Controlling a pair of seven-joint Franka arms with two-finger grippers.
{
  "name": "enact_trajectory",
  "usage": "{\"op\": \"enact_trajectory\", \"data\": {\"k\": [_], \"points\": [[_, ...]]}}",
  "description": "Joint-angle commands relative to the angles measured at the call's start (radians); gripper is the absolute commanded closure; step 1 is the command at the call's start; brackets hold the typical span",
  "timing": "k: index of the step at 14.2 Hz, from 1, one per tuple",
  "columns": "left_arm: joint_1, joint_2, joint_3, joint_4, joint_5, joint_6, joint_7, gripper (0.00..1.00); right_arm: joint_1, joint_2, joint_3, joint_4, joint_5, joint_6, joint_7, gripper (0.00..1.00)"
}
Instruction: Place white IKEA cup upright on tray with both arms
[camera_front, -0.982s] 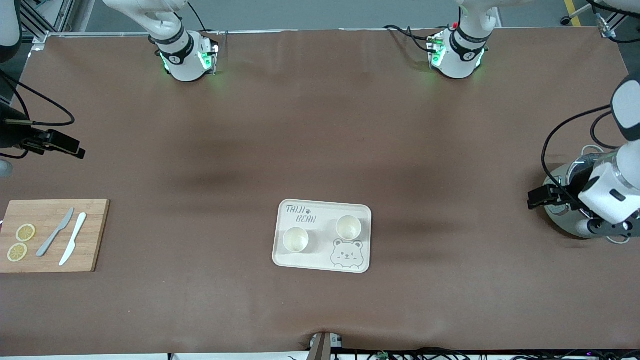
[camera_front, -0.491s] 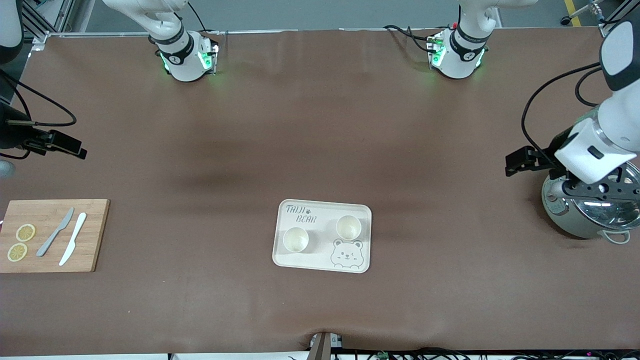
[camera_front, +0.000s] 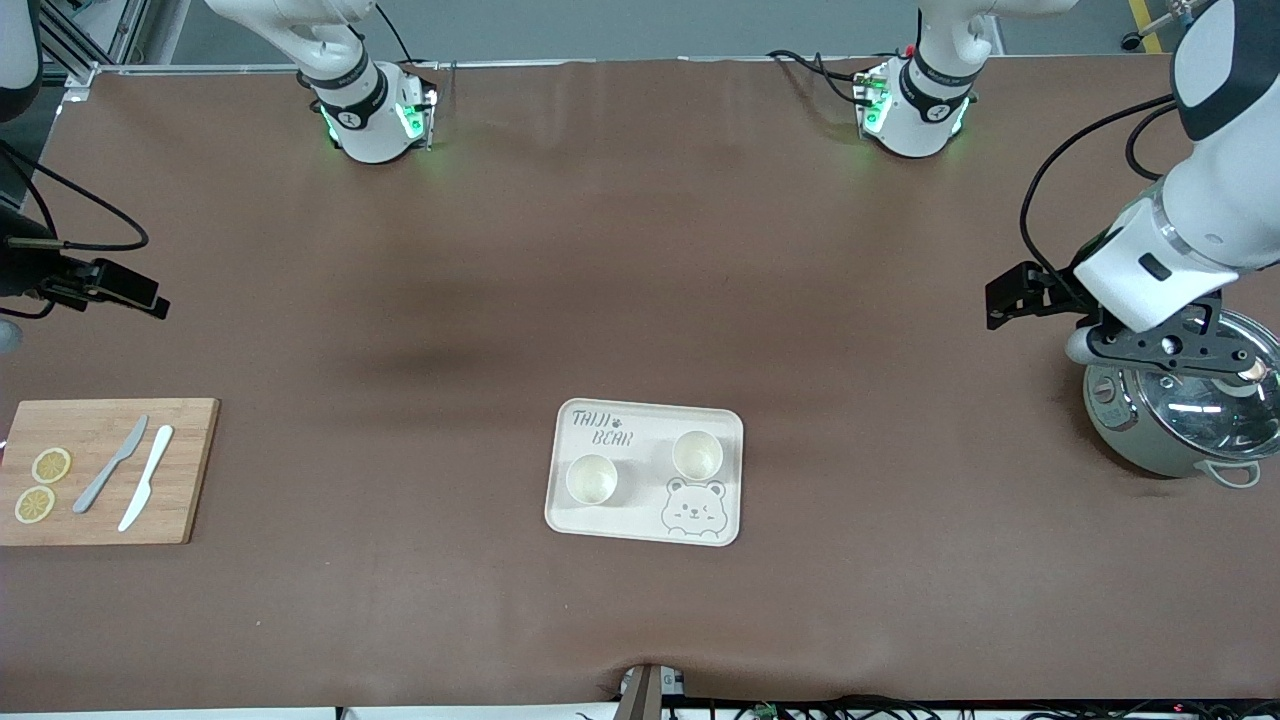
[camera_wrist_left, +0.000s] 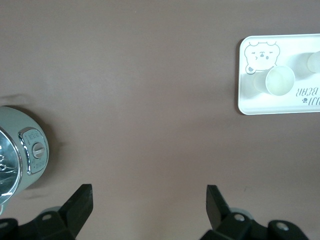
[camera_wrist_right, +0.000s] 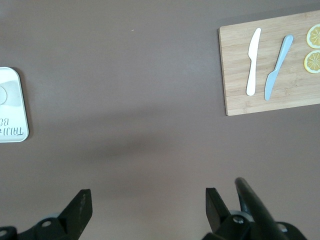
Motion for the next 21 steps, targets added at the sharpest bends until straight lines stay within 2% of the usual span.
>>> {"op": "enact_trajectory", "data": {"k": [1,4,7,21], "points": [[0.004,-0.034,0.002,-0.029,-0.006,-0.006,0.018,0.00,0.000,0.009,0.004,0.020,-0.003,-0.009,0.007,0.00],[-0.006,-0.046,0.000,-0.031,-0.006,-0.022,0.012,0.00,0.000,0.009,0.004,0.020,-0.003,-0.009,0.006,0.00],[0.014,-0.055,-0.038,-0.031,-0.008,-0.029,0.001,0.00,-0.003,0.009,0.004,0.020,-0.004,-0.012,0.004,0.00],[0.029,-0.057,-0.034,-0.029,-0.006,-0.031,0.009,0.00,-0.003,0.009,0.004,0.012,0.005,-0.011,-0.005,0.00]]}}
